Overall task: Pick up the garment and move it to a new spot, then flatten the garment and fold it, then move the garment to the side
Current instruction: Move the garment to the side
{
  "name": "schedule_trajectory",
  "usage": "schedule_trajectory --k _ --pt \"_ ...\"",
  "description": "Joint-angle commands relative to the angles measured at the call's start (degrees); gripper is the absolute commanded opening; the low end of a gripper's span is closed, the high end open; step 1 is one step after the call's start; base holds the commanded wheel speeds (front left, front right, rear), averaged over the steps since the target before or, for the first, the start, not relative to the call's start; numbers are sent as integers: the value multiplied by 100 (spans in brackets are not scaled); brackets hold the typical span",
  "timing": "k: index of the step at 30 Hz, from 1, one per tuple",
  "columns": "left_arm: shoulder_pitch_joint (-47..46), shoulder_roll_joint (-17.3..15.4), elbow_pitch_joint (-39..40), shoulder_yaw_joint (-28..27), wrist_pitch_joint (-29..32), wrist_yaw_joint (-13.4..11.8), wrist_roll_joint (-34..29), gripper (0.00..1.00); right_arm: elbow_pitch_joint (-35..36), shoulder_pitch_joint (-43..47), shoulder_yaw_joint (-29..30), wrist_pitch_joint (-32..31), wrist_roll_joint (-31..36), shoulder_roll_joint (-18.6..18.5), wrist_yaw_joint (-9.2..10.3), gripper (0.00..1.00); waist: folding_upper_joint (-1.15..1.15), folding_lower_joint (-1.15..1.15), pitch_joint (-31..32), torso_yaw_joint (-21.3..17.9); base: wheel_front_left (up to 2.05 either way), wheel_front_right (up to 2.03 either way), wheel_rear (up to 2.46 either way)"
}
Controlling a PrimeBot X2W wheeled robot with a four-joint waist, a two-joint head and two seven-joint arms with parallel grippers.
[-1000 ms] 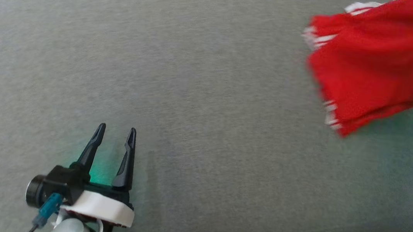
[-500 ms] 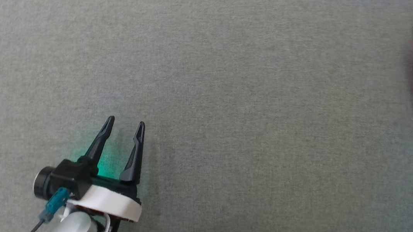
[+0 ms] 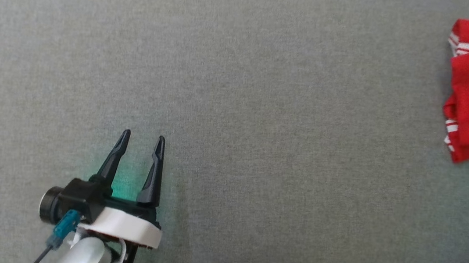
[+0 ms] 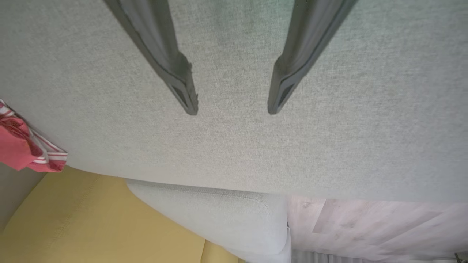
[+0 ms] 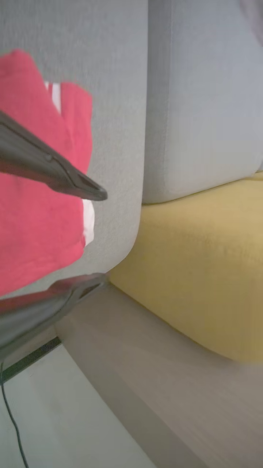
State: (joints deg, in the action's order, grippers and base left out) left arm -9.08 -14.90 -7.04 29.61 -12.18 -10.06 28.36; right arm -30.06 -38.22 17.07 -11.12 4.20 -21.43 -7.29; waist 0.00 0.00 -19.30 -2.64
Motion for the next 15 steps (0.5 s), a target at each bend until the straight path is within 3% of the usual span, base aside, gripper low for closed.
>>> schedule_trajectory --k 1,15 --pt "-60 -60 137 -211 -55 -17 56 100 309 -162 -172 90 -77 -34 -20 100 0 0 171 -34 0 0 0" --pt "497 -84 -252 -688 -208 -262 363 100 997 884 -1509 833 -641 1044 -20 100 0 0 1392 141 0 0 0"
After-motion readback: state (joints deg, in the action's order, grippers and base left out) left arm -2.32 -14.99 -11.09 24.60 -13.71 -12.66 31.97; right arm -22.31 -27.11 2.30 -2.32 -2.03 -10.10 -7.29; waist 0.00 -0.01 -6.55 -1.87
